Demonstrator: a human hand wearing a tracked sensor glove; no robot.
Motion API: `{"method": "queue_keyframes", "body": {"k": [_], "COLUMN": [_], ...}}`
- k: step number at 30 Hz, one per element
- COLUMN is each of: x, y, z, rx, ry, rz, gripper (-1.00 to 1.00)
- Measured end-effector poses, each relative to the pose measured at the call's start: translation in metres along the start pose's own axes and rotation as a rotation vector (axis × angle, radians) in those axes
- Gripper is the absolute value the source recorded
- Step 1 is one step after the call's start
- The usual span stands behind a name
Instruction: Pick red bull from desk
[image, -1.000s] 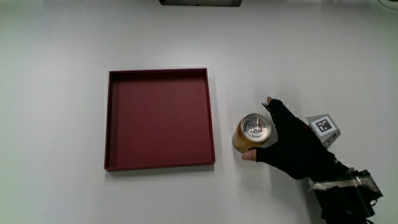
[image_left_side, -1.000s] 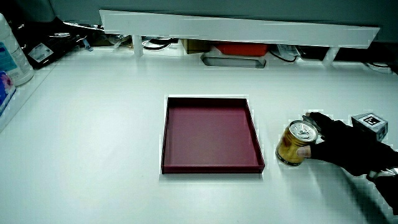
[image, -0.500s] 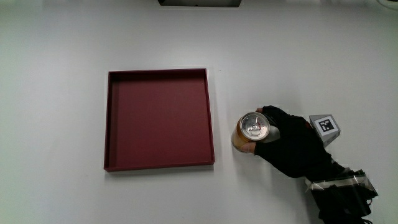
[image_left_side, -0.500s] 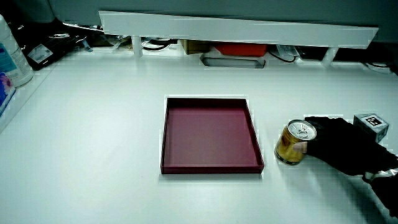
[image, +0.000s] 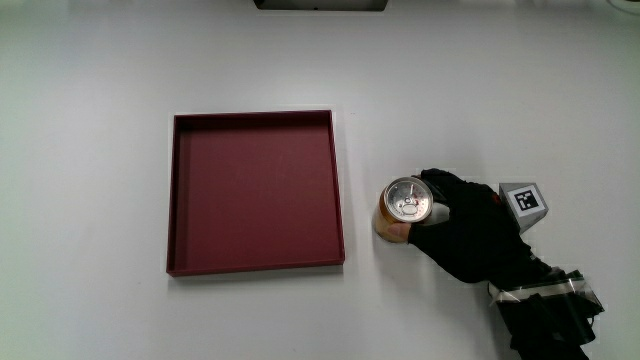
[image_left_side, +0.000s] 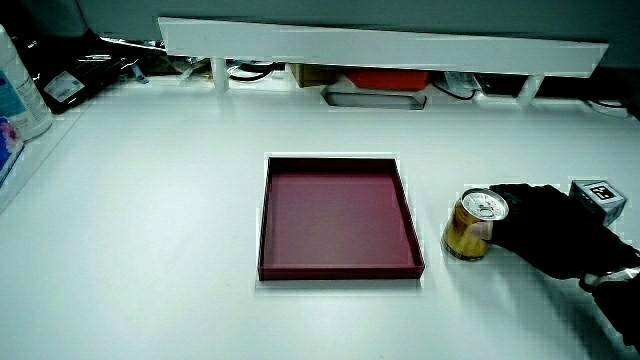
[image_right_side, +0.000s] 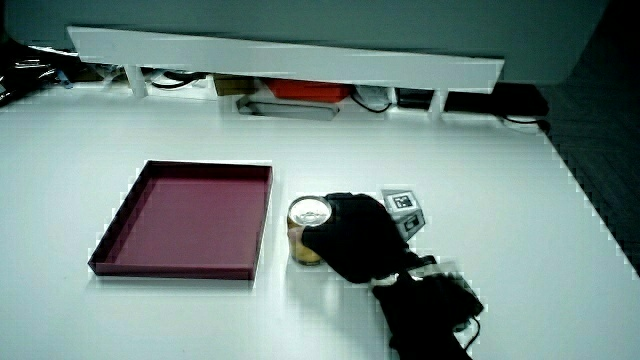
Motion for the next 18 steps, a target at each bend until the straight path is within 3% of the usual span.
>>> {"method": "queue_keyframes", "body": {"k": [3,8,11,12,13,16,17,18], "x": [-0.009,-0.031,-0.059,-0.062,-0.073,-0.090,-0.104,-0.103], "y": [0.002,0.010,0.014,0.015,0.016,0.023,0.022,0.027], "z": [0.003,0.003,-0.004,-0.006,-0.010,-0.020,-0.026,-0.029], "rx": [0.004,0.001,-0.012,-0.005,-0.008,-0.039,-0.055,-0.054], "ry": [-0.003,-0.090,-0.061,-0.081,-0.071,-0.061,-0.010,-0.041], "rz": [0.029,0.055,0.096,0.035,0.026,0.081,0.071,0.095], "gripper": [1.00,1.00,1.00,1.00,1.00,1.00,1.00,1.00]}}
